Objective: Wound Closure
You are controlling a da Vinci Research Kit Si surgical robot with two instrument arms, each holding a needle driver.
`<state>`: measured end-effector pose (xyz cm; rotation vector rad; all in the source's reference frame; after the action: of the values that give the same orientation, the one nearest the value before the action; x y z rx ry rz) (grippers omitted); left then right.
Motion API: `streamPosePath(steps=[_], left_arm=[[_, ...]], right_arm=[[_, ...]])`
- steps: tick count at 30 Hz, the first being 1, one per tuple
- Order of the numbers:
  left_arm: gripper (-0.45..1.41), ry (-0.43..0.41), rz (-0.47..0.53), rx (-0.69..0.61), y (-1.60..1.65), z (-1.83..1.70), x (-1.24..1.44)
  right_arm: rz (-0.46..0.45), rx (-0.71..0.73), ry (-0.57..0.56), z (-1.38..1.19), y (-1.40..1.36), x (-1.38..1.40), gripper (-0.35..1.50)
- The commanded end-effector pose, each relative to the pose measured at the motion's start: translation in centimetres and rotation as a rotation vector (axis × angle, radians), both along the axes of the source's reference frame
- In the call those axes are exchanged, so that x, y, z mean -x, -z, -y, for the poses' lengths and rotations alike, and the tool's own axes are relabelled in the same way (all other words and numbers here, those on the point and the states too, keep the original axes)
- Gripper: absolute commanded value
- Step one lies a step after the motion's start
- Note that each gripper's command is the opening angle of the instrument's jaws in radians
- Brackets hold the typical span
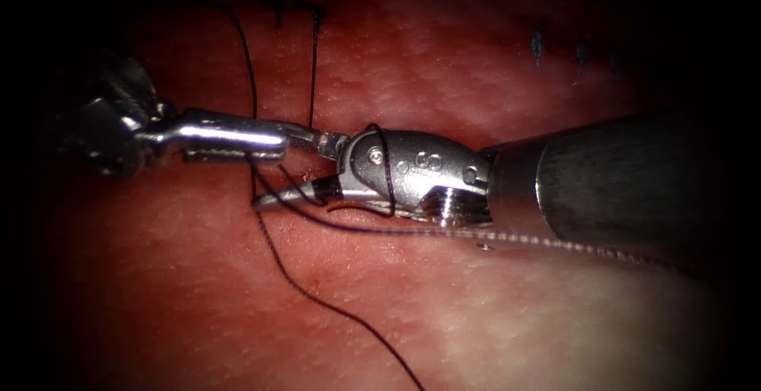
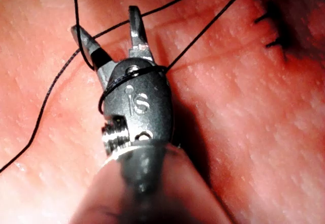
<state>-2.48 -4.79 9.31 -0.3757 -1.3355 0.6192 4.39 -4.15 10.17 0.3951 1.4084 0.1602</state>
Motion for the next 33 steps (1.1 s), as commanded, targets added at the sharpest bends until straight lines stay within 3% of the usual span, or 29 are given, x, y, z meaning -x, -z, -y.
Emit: streamPosePath(steps=[1,10,18,23,24,28,33], left_arm=[[-0.45,-0.012,0.016,-0.005,-0.11,0.04,0.05],[-0.45,-0.081,0.219,-0.104,-0.7,-0.38,0.02],[-0.45,-0.125,0.377,-0.189,-0.9,-0.56,-0.04],[-0.45,-0.139,0.449,-0.197,-0.95,-0.62,-0.02],[-0.45,-0.148,0.457,-0.197,-0.99,-0.65,-0.02],[-0.45,-0.149,0.41,-0.182,-1.19,-0.65,-0.03],[-0.45,-0.18,0.25,-0.141,-1.55,-0.51,-0.07]], right_arm=[[-0.009,-0.002,0.009,0.04,-0.04,-0.06,0.99],[-0.065,-0.01,0.073,0.14,0.01,-0.1,0.88],[-0.129,-0.013,0.13,0.14,0.01,-0.08,0.36],[-0.192,-0.058,0.133,0.15,0.0,-0.08,0.41],[-0.205,-0.068,0.143,0.17,0.0,-0.07,0.29],[-0.249,-0.095,0.13,0.17,0.0,-0.06,0.21],[-0.293,-0.11,0.095,0.1,0.0,-0.03,0.24]])
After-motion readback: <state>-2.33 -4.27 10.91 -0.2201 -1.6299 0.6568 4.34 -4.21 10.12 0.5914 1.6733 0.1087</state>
